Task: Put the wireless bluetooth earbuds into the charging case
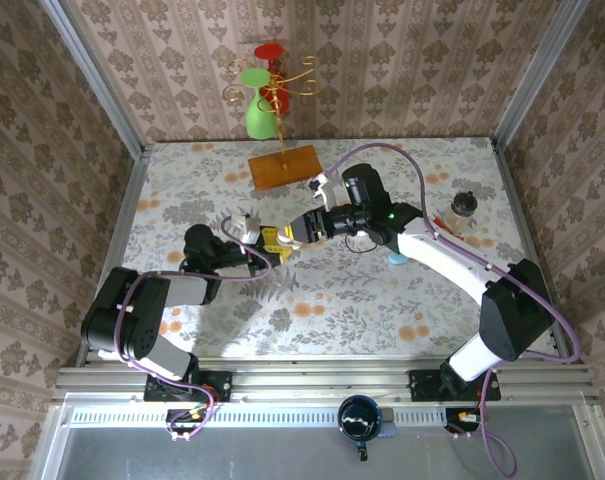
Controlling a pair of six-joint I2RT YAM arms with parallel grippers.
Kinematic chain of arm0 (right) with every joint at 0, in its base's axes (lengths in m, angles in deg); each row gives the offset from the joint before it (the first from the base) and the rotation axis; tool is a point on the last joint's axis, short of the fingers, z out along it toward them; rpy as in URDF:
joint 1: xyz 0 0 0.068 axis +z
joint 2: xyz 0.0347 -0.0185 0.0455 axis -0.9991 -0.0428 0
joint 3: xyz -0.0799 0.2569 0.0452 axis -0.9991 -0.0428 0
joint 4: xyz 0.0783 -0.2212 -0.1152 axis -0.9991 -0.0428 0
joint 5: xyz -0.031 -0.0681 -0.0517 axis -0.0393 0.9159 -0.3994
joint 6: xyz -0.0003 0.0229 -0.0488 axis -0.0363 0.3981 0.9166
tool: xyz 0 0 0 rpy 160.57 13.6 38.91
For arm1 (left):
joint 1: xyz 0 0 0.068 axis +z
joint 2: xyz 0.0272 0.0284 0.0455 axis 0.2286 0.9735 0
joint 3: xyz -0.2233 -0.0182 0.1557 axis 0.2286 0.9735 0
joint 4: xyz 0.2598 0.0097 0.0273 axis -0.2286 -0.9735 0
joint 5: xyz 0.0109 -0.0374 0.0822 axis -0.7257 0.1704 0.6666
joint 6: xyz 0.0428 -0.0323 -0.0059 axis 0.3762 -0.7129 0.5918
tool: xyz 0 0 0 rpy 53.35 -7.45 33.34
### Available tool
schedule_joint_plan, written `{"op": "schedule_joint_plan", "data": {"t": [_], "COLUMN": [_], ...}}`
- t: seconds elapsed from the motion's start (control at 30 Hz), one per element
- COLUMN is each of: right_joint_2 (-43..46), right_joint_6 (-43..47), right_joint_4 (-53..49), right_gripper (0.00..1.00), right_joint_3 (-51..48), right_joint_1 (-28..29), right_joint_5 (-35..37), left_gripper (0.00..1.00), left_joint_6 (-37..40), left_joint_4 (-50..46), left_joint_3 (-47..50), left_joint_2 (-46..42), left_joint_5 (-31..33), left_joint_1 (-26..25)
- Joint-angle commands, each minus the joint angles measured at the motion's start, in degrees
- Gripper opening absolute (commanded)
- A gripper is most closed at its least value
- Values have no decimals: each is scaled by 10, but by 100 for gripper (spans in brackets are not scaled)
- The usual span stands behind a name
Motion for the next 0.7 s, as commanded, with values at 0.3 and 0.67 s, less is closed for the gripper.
{"op": "schedule_joint_plan", "data": {"t": [0.3, 0.67], "right_joint_2": [85, 20], "right_joint_6": [-259, -522], "right_joint_4": [120, 372], "right_gripper": [68, 70], "right_joint_3": [-123, -161], "right_joint_1": [-34, -35], "right_joint_5": [68, -15], "left_gripper": [25, 25], "left_joint_6": [7, 16], "left_joint_4": [26, 27], "left_joint_3": [-6, -34], "left_joint_2": [-35, -30], "left_joint_5": [107, 196], "left_joint_1": [-6, -58]}}
